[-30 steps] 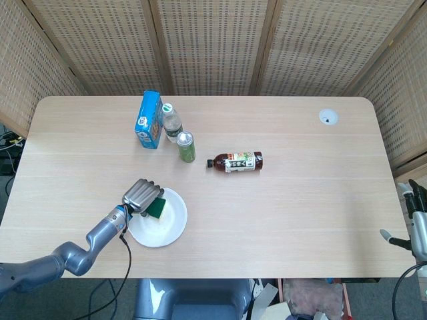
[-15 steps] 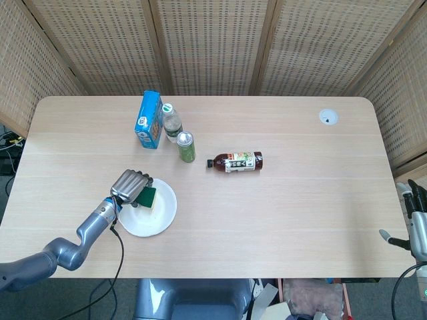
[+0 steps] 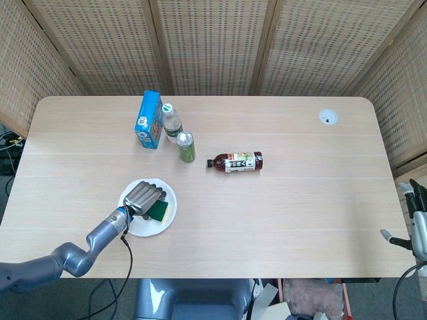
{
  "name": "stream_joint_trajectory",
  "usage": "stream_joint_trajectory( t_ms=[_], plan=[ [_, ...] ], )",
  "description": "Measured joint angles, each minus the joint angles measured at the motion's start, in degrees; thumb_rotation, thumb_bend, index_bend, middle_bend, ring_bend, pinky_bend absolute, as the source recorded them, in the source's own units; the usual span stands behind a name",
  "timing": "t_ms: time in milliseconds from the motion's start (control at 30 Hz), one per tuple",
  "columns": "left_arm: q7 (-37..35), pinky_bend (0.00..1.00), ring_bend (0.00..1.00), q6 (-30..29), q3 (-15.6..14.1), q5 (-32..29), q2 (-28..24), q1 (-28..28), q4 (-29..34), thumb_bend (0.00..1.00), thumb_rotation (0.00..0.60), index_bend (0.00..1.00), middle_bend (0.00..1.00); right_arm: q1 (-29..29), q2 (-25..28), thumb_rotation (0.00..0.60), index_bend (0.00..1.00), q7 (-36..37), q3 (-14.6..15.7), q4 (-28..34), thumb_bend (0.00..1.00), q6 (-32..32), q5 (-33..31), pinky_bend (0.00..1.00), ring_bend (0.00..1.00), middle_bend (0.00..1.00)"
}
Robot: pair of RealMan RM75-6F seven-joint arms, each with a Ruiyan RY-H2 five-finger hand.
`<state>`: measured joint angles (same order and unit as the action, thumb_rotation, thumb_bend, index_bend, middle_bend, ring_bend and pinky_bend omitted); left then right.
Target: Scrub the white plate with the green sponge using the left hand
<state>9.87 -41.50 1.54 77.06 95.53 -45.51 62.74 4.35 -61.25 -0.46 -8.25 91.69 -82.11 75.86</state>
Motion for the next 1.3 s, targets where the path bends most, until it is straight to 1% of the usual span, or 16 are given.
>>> stream_joint_trajectory(
  t_ms=[233, 467, 700, 1000, 1100, 1300],
  plan=[
    [0.20, 0.47, 0.40, 1.01, 1.03, -2.65, 1.27, 0.21, -5.29, 0.14, 0.600, 0.56, 0.43, 0.04, 0.02, 0.600, 0.06, 0.00, 0.06, -0.01, 0.00, -0.02, 0.23, 0.00, 0.00, 0.00],
    [-2.08, 0.47, 0.40, 1.64, 1.81, -3.49, 1.49, 0.49, -8.20, 0.13, 0.600, 0.56, 0.43, -0.01, 0.02, 0.600, 0.06, -0.16, 0.10, 0.13, 0.00, -0.14, 0.29, 0.00, 0.00, 0.00],
    [-2.75, 0.47, 0.40, 1.27, 1.11, -1.71, 0.99, 0.48, -5.77, 0.13, 0.600, 0.56, 0.43, 0.05, -0.11, 0.600, 0.06, -0.49, 0.12, 0.20, 0.00, -0.12, 0.26, 0.00, 0.00, 0.00],
    [-1.53, 0.47, 0.40, 0.18, 0.31, 0.11, 0.17, 0.21, -0.52, 0.13, 0.600, 0.56, 0.43, 0.05, -0.04, 0.600, 0.06, -0.34, 0.06, 0.19, 0.00, -0.01, 0.06, 0.00, 0.00, 0.00],
    [-0.83, 0.47, 0.40, 0.23, 0.25, -0.09, 0.22, 0.19, -0.45, 0.13, 0.600, 0.56, 0.43, 0.02, 0.01, 0.600, 0.06, -0.24, 0.06, 0.16, 0.00, -0.04, 0.10, 0.00, 0.00, 0.00],
    [-0.22, 0.47, 0.40, 0.71, 0.86, -1.66, 0.49, 0.21, -2.71, 0.13, 0.600, 0.56, 0.43, 0.01, 0.03, 0.600, 0.06, -0.18, 0.04, 0.14, 0.00, -0.10, 0.13, 0.00, 0.00, 0.00]
  ],
)
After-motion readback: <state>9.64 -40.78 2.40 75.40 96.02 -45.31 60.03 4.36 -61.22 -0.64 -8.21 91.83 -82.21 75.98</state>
